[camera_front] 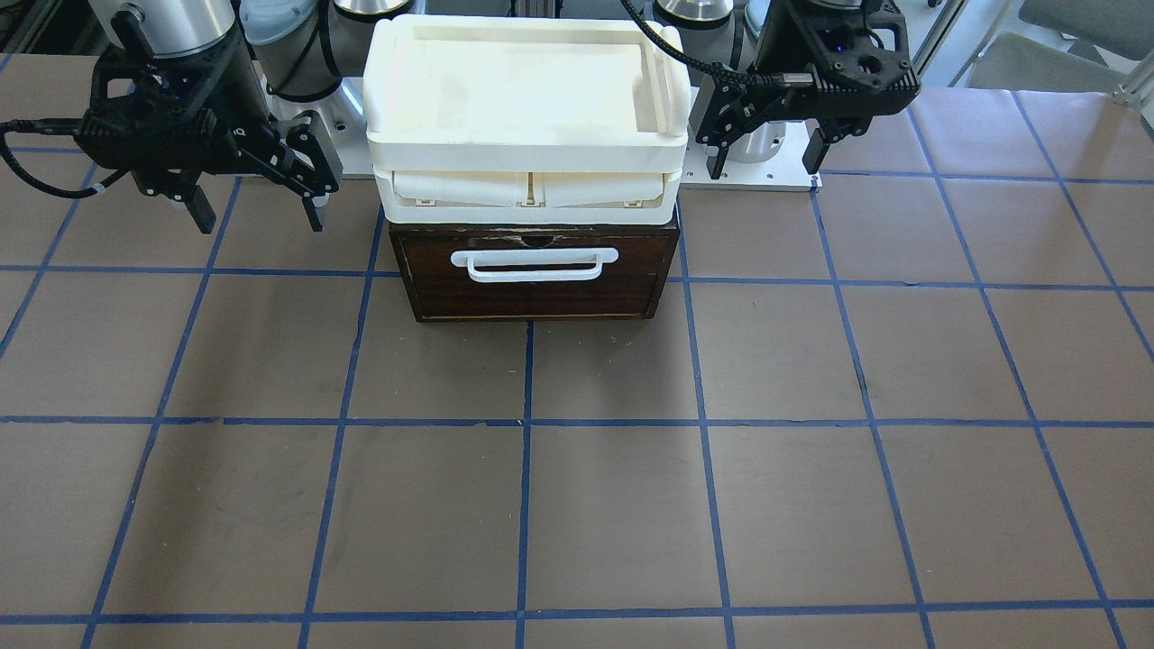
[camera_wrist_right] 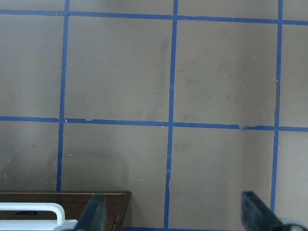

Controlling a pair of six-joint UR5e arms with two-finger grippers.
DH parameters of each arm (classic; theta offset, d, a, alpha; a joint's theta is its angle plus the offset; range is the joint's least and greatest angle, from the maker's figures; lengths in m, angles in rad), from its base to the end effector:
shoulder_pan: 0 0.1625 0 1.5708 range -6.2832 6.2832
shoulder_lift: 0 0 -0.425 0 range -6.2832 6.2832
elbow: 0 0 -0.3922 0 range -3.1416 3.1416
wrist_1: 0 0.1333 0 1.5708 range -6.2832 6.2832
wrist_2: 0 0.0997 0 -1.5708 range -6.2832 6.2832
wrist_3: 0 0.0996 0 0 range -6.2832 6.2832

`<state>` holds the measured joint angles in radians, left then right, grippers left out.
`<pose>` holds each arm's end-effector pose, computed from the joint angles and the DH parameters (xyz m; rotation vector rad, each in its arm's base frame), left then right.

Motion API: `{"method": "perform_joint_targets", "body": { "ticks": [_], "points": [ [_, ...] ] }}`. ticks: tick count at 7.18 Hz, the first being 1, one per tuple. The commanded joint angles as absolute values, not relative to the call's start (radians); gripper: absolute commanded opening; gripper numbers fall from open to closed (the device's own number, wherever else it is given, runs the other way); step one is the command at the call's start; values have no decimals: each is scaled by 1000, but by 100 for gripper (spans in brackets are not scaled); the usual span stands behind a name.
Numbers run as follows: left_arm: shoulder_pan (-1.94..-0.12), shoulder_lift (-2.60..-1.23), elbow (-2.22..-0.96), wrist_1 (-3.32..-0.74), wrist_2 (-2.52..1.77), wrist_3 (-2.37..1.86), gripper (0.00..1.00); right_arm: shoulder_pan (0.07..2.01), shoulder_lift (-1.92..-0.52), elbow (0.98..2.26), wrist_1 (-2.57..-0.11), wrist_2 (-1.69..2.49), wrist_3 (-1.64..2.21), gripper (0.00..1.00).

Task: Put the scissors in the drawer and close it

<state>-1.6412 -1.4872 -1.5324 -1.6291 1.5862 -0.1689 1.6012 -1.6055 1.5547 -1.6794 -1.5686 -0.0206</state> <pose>-0.1638 -0.4492 0.5407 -0.1550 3.1284 -0.1019 0.1484 -0.4869 0.5246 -0.0800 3.1276 -0.2499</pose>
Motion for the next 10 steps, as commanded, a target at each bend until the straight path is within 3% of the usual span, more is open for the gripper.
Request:
{"method": "perform_joint_targets", "body": {
  "ticks": [1,10],
  "points": [
    [-1632,-1503,-1528,-1588,1580,-133,100,1595,-1617,1555,-1683,-1563,-31,100],
    [-1631,-1506,-1528,-1588,1572,-133,100,1592,-1621,1555,-1675,-1551,-54,100]
  ]
}}
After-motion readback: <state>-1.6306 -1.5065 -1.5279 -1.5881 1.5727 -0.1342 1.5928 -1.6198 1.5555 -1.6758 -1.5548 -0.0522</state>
